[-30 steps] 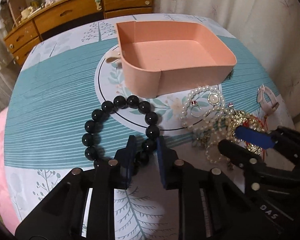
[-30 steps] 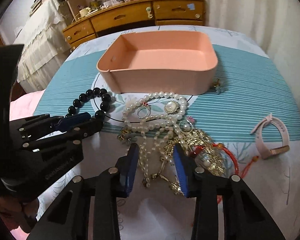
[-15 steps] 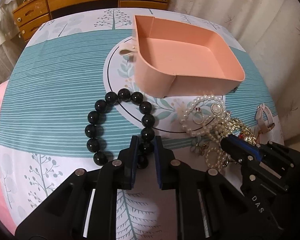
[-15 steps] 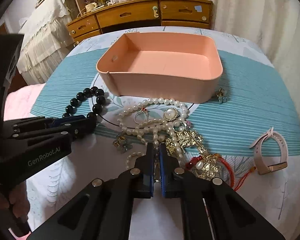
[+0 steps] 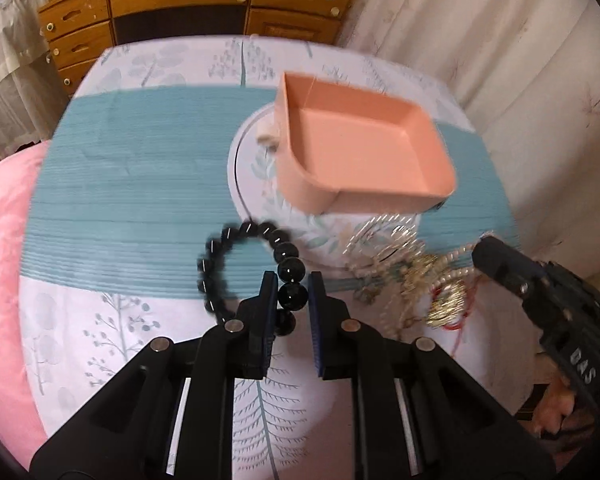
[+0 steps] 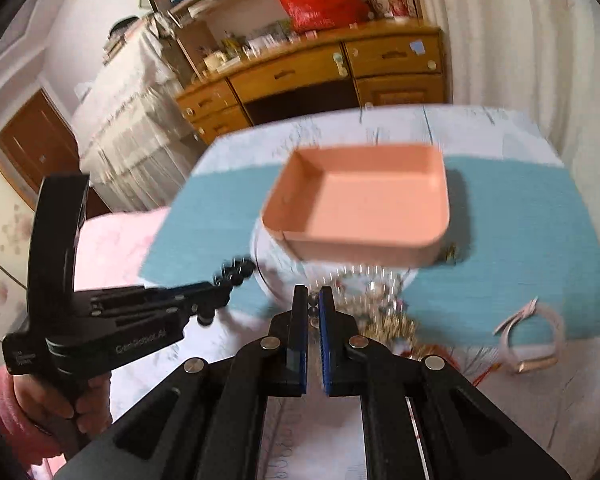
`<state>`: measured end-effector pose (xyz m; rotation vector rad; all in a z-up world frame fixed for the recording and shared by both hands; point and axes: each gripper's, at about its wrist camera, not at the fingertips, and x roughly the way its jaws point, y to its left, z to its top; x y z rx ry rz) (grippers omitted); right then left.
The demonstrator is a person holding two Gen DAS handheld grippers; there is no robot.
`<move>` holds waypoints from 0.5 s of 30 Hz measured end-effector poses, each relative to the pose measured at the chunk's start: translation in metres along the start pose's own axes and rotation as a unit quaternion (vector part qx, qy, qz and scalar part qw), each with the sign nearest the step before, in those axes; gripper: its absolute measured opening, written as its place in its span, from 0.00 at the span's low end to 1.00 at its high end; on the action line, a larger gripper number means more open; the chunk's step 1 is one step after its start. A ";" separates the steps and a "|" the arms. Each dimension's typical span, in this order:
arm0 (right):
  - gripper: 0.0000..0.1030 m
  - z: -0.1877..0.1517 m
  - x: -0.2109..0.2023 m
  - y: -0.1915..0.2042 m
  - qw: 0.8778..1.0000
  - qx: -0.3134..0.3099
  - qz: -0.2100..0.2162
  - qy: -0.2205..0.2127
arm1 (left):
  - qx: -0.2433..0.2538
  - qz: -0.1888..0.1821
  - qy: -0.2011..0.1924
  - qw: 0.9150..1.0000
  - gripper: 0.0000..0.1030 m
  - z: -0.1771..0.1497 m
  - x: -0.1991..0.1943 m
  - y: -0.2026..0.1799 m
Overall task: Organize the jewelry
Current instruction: 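Close left tool on black bracelet while right tool grips silver chain, lift both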
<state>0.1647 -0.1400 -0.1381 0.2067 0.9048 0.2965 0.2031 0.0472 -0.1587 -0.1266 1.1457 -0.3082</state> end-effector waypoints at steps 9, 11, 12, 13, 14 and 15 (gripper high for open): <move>0.04 0.056 -0.065 0.010 0.997 -0.036 0.004 -0.063 | 0.029 -0.042 -0.084 0.995 0.12 0.045 -0.069 -0.010; 0.04 0.068 -0.078 0.014 0.996 -0.039 0.008 -0.076 | 0.034 -0.057 -0.101 0.993 0.12 0.056 -0.083 -0.014; 0.04 0.075 -0.084 0.016 0.996 -0.043 0.011 -0.083 | 0.036 -0.061 -0.108 0.992 0.12 0.061 -0.088 -0.016; 0.04 0.083 -0.089 0.018 0.995 -0.048 0.011 -0.092 | 0.039 -0.064 -0.116 0.990 0.12 0.066 -0.093 -0.019; 0.04 0.090 -0.095 0.020 0.993 -0.053 0.011 -0.100 | 0.043 -0.066 -0.125 0.989 0.12 0.072 -0.098 -0.022; 0.04 0.095 -0.104 0.022 0.992 -0.058 0.013 -0.109 | 0.045 -0.068 -0.135 0.987 0.12 0.078 -0.103 -0.024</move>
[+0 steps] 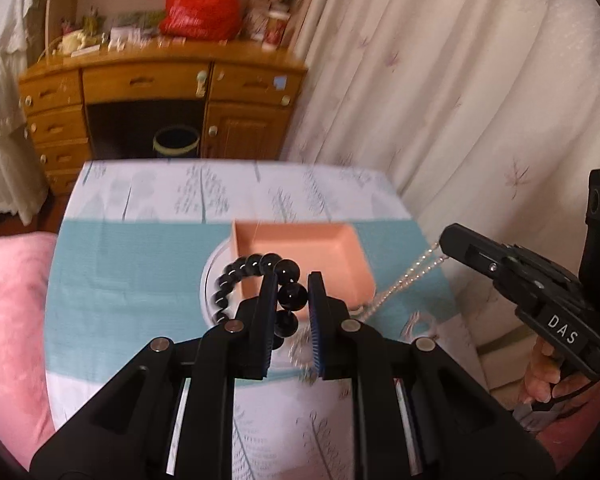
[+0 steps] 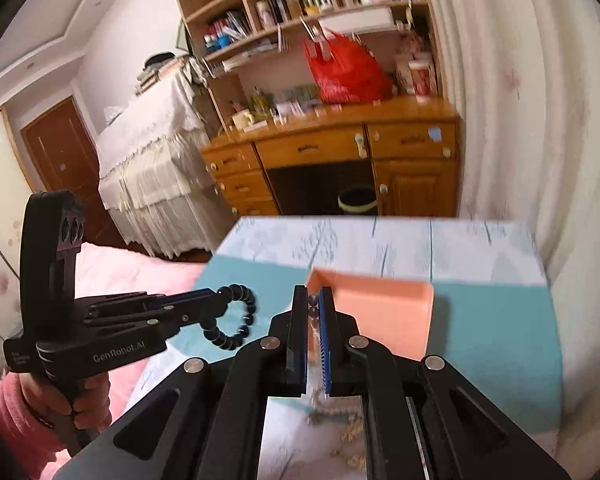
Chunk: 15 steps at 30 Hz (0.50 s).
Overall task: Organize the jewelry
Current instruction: 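Close left tool on black bracelet while right tool grips silver chain, lift both, then lower bracelet into pink tray with left tool while right tool drops chain in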
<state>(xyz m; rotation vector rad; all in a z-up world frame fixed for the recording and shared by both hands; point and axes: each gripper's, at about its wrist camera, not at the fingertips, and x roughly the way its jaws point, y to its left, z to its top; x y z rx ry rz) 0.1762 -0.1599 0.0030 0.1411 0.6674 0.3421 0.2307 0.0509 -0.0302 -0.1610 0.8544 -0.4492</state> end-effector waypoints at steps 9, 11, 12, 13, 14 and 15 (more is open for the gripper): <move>0.04 0.062 -0.031 0.007 0.998 -0.029 -0.014 -0.056 | -0.004 -0.036 -0.048 0.998 0.12 0.039 0.001 -0.015; 0.04 0.067 -0.030 0.006 0.998 -0.027 -0.015 -0.053 | 0.001 -0.039 -0.046 0.998 0.12 0.038 0.012 -0.019; 0.04 0.069 -0.028 0.004 0.998 -0.025 -0.015 -0.049 | 0.003 -0.041 -0.044 0.998 0.12 0.038 0.018 -0.021; 0.04 0.069 -0.024 0.003 0.999 -0.023 -0.017 -0.044 | 0.005 -0.041 -0.041 0.998 0.12 0.038 0.024 -0.023; 0.04 0.068 -0.019 0.001 0.999 -0.022 -0.018 -0.040 | 0.005 -0.040 -0.037 0.998 0.12 0.036 0.032 -0.023; 0.04 0.066 -0.013 -0.002 0.999 -0.019 -0.019 -0.035 | 0.004 -0.039 -0.032 0.999 0.12 0.034 0.040 -0.023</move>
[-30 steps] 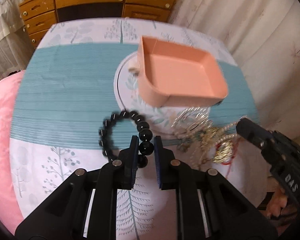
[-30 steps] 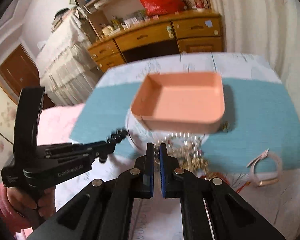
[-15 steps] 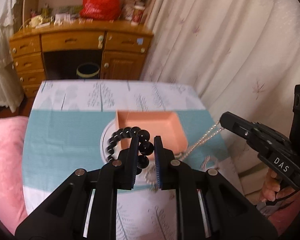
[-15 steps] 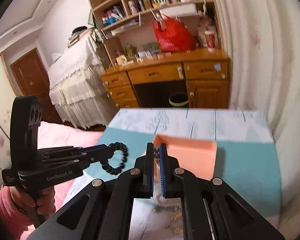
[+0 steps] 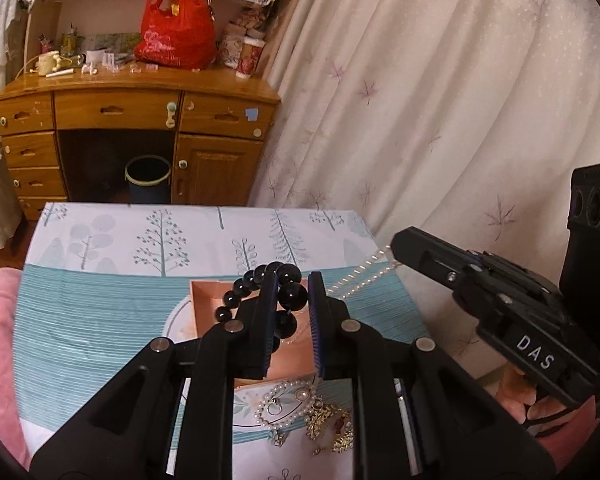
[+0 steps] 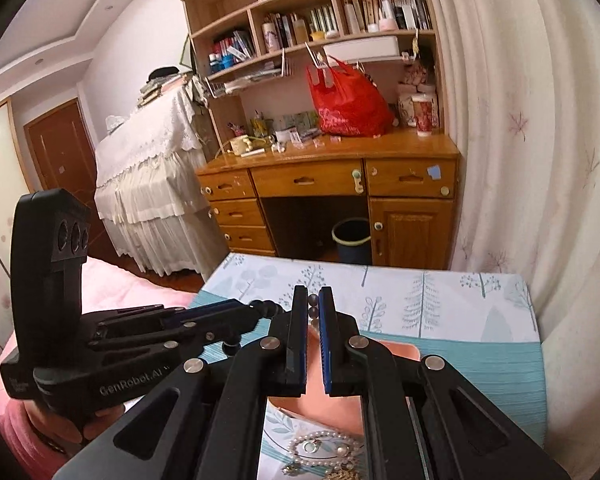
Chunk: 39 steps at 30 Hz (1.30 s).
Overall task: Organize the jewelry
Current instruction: 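Lower bracelet into pink tray with left tool while right tool drops chain in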
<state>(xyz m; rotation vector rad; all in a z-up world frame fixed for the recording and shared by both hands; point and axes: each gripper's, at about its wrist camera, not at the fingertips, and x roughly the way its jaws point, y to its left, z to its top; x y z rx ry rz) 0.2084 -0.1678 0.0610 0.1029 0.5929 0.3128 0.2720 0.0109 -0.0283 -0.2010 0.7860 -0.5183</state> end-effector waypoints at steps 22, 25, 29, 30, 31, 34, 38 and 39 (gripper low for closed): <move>0.38 -0.155 0.139 -0.082 0.979 0.125 -0.039 0.154 | -0.070 0.054 0.100 0.991 0.53 -0.076 0.114 0.059; 0.39 -0.153 0.138 -0.084 0.980 0.128 -0.042 0.149 | -0.072 0.062 0.090 0.991 0.59 -0.075 0.108 0.060; 0.51 -0.155 0.136 -0.084 0.979 0.134 -0.041 0.147 | -0.071 0.079 0.077 0.991 0.66 -0.077 0.096 0.057; 0.54 -0.156 0.134 -0.081 0.979 0.136 -0.041 0.147 | -0.070 0.086 0.072 0.991 0.66 -0.078 0.092 0.056; 0.57 -0.157 0.131 -0.075 0.979 0.138 -0.040 0.147 | -0.068 0.097 0.064 0.991 0.67 -0.081 0.087 0.056; 0.66 -0.166 0.120 -0.072 0.976 0.153 -0.038 0.153 | -0.065 0.126 0.058 0.988 0.70 -0.095 0.075 0.055; 0.75 -0.189 0.103 -0.062 0.974 0.148 -0.049 0.163 | -0.076 0.146 0.077 0.983 0.70 -0.118 0.068 0.056; 0.76 -0.197 0.099 -0.057 0.975 0.142 -0.053 0.166 | -0.079 0.147 0.084 0.982 0.70 -0.126 0.067 0.056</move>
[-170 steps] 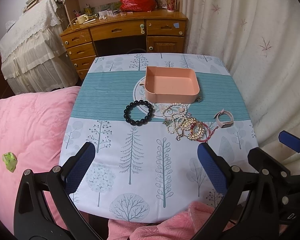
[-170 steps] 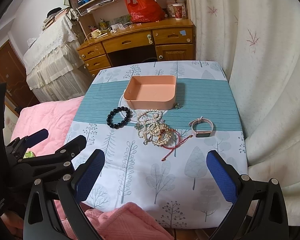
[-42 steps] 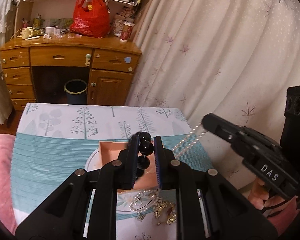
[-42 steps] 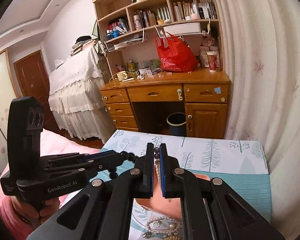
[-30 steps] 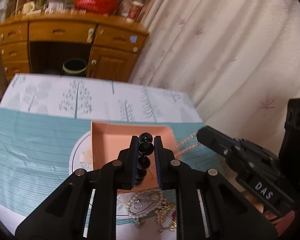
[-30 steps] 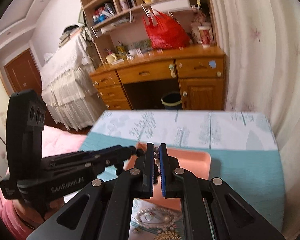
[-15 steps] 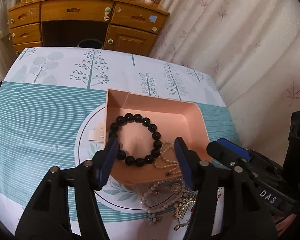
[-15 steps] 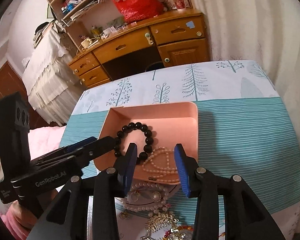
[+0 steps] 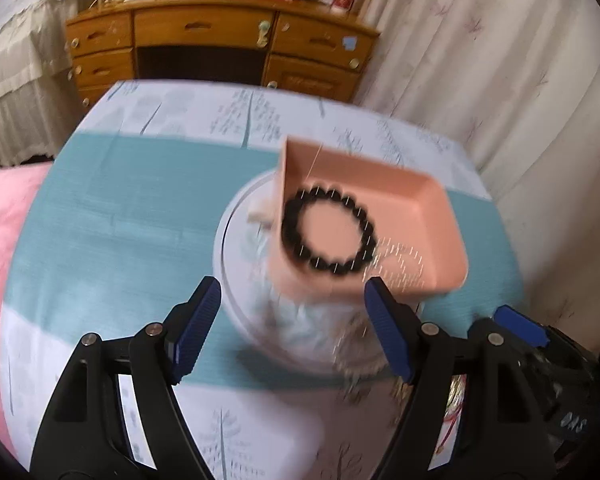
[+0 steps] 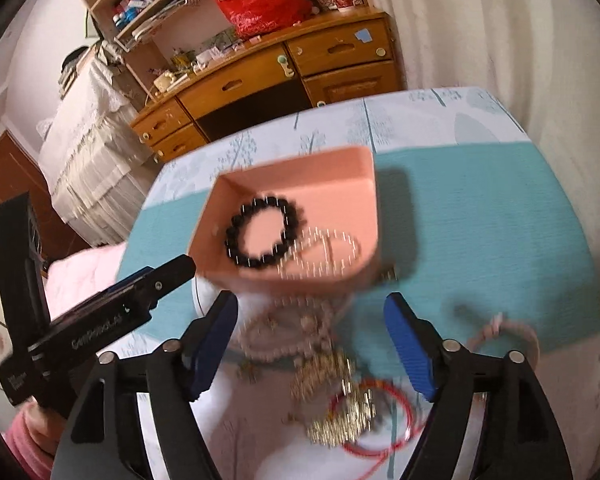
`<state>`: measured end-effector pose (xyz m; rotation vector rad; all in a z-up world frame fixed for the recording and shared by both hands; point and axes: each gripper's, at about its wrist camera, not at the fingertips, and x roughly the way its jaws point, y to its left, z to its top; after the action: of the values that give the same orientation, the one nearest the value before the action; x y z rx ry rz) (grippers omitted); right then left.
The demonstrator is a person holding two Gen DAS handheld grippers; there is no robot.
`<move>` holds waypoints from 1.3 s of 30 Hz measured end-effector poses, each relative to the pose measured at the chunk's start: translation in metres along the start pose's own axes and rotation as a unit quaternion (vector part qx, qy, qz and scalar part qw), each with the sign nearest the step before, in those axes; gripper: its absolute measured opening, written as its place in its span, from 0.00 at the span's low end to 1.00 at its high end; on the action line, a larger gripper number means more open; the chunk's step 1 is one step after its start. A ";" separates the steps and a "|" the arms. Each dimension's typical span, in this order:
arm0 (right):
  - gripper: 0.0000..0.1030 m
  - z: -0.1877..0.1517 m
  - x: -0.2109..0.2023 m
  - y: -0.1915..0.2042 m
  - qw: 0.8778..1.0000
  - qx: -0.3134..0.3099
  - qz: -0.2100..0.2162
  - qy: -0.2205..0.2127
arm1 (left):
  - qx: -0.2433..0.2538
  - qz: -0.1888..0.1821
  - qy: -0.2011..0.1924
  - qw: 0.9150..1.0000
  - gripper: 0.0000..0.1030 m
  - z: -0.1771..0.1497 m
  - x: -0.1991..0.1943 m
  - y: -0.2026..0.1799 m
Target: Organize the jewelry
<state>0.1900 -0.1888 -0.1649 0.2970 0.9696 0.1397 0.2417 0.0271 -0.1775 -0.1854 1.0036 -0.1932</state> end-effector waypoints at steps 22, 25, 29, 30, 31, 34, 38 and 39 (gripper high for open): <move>0.87 -0.099 0.013 0.026 0.955 -0.281 -0.085 0.034 | 0.083 -0.010 0.069 0.994 0.69 -0.060 0.008 -0.031; 0.88 -0.103 0.021 0.028 0.947 -0.306 -0.090 0.030 | 0.103 -0.013 0.071 0.992 0.62 -0.063 0.010 -0.040; 0.88 -0.105 0.028 0.030 0.940 -0.328 -0.089 0.022 | 0.116 -0.011 0.073 0.991 0.54 -0.066 0.015 -0.048; 0.88 -0.106 0.029 0.030 0.940 -0.330 -0.087 0.021 | 0.116 -0.012 0.073 0.991 0.53 -0.066 0.017 -0.049; 0.88 -0.106 0.031 0.029 0.939 -0.332 -0.086 0.019 | 0.116 -0.012 0.073 0.990 0.50 -0.066 0.018 -0.051; 0.88 -0.107 0.035 0.028 0.938 -0.336 -0.080 0.015 | 0.117 -0.011 0.079 0.990 0.44 -0.067 0.022 -0.053; 0.88 -0.107 0.038 0.027 0.941 -0.331 -0.067 0.005 | 0.117 -0.007 0.079 0.990 0.35 -0.068 0.026 -0.054; 0.88 -0.106 0.039 0.026 0.943 -0.328 -0.061 0.003 | 0.114 -0.008 0.080 0.990 0.34 -0.068 0.027 -0.054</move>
<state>0.1250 -0.1344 -0.2437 -0.3767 0.8927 0.3403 0.1938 -0.0359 -0.2227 0.0316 1.1301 -0.3403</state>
